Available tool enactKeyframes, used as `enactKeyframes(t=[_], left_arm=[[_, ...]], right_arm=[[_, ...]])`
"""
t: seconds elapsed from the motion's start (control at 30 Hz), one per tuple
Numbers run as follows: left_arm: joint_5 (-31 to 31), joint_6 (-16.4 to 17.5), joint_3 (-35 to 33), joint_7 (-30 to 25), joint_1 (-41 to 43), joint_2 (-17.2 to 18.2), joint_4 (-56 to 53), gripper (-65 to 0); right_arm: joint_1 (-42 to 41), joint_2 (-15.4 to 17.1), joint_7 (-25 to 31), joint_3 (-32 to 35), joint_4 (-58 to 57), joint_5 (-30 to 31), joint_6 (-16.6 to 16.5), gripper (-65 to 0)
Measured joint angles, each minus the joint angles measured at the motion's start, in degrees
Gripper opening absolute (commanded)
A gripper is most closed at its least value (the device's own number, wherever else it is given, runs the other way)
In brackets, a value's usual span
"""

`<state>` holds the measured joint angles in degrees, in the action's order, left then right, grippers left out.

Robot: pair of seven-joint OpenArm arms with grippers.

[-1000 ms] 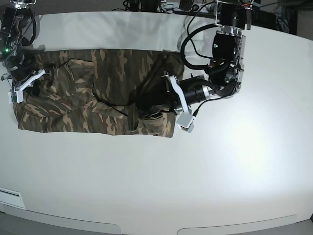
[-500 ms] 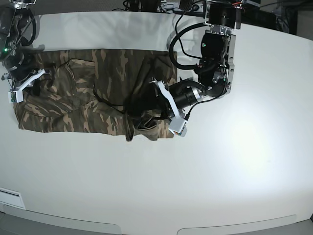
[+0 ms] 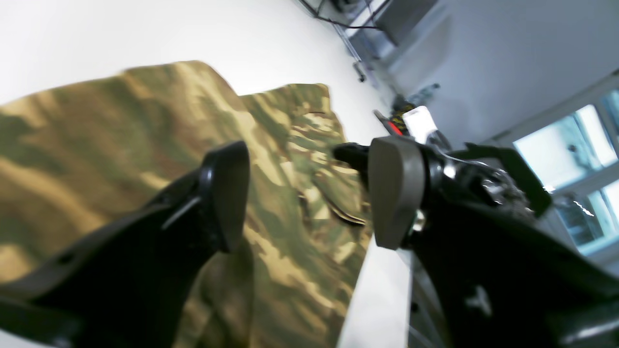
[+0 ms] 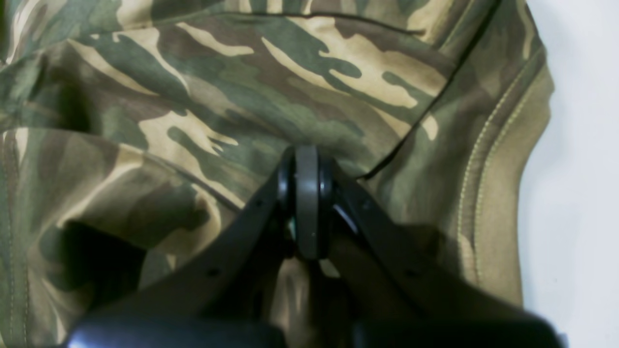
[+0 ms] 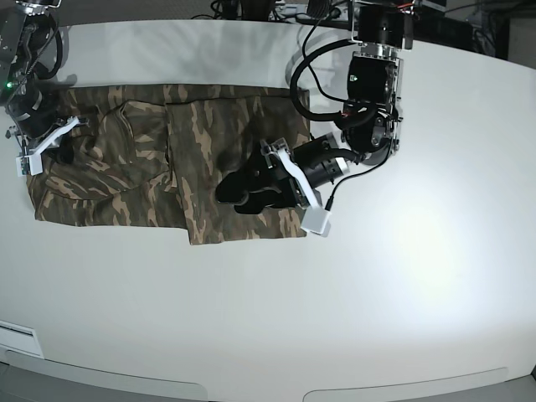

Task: Fold the T-shirt properly
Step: 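Grasp the shirt middle with the left gripper and fold it over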

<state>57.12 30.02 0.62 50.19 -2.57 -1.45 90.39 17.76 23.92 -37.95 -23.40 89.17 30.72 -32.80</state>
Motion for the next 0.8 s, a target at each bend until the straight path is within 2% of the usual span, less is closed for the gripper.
enactKeyframes(t=[0.07, 0.1, 0.2, 0.27, 0.37, 0.4, 0.47, 0.67, 0.73, 0.8], left_arm=[[-0.8, 0.0, 3.6, -0.3, 0.0, 0.1, 0.2, -62.2], [-1.0, -0.3, 5.2, -0.1, 0.0, 0.2, 0.3, -65.0], [-1.4, -2.4, 7.4, 2.1, -0.1, 1.4, 0.3, -65.0], [-1.4, -2.2, 6.3, 2.9, 0.0, 1.7, 0.3, -65.0], [-1.8, -0.1, 1.5, 3.4, -0.1, 1.6, 0.3, -65.0], [-3.8, 0.9, -0.5, 3.2, -0.2, 1.6, 0.3, -65.0], [-10.3, 0.3, -4.9, 3.5, -0.6, 1.6, 0.3, -65.0], [-30.7, -11.5, -15.6, 2.7, -3.1, 1.7, 0.3, -65.0], [-36.2, -13.3, -17.6, 0.3, -3.3, 1.7, 0.3, -65.0], [-39.6, -13.6, -19.3, 0.0, -3.3, 1.7, 0.3, -65.0]], right_arm=[[0.0, 0.0, 0.0, 0.0, 0.0, 0.0, 0.0, -65.0], [0.0, 0.0, 0.0, 0.0, 0.0, 0.0, 0.0, -65.0], [0.0, 0.0, 0.0, 0.0, 0.0, 0.0, 0.0, -65.0], [0.0, 0.0, 0.0, 0.0, 0.0, 0.0, 0.0, -65.0], [-0.2, 0.0, -0.2, 0.0, 0.0, 0.0, 0.0, -65.0], [-0.3, 0.0, -0.4, 0.0, 0.0, 0.1, 0.0, -65.0], [-0.5, 0.0, -0.6, 0.0, 0.0, 0.2, 0.0, -65.0], [-0.5, 0.0, -0.6, 0.0, 0.0, 0.3, 0.0, -65.0], [-0.5, 0.0, -0.6, 0.0, 0.0, 0.3, 0.0, -65.0], [-0.5, 0.0, -0.6, 0.0, 0.0, 0.4, 0.0, -65.0]])
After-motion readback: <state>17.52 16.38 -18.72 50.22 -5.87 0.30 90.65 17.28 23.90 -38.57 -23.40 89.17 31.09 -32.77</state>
